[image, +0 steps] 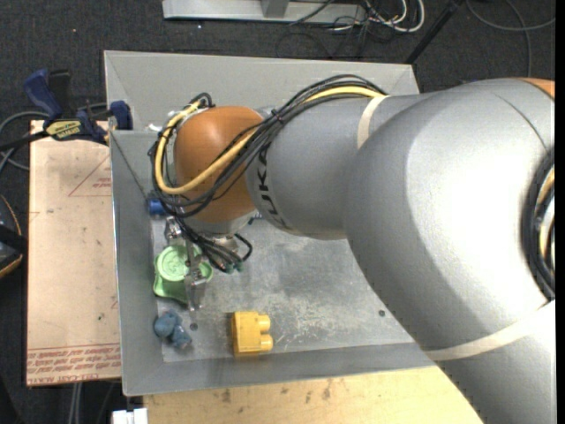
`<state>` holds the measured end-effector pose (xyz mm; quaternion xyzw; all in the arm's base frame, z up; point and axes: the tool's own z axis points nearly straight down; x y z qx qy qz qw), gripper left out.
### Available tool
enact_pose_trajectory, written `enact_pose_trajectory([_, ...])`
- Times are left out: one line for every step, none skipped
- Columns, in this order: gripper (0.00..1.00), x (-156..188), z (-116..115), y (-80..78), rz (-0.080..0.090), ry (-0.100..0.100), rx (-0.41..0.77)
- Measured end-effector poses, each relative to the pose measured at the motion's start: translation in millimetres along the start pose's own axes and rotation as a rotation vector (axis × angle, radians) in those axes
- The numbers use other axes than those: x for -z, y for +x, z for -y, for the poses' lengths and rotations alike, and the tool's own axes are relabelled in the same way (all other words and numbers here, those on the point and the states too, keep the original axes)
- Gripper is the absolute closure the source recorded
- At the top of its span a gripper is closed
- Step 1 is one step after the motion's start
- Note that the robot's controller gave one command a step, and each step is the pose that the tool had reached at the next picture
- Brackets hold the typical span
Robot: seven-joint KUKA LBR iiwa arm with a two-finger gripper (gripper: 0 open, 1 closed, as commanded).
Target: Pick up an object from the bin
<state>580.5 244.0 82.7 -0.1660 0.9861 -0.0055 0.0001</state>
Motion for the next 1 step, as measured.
enact_pose_trajectory([1.0,138.7,0.0,23.2,0.013,-0.012,-0.005])
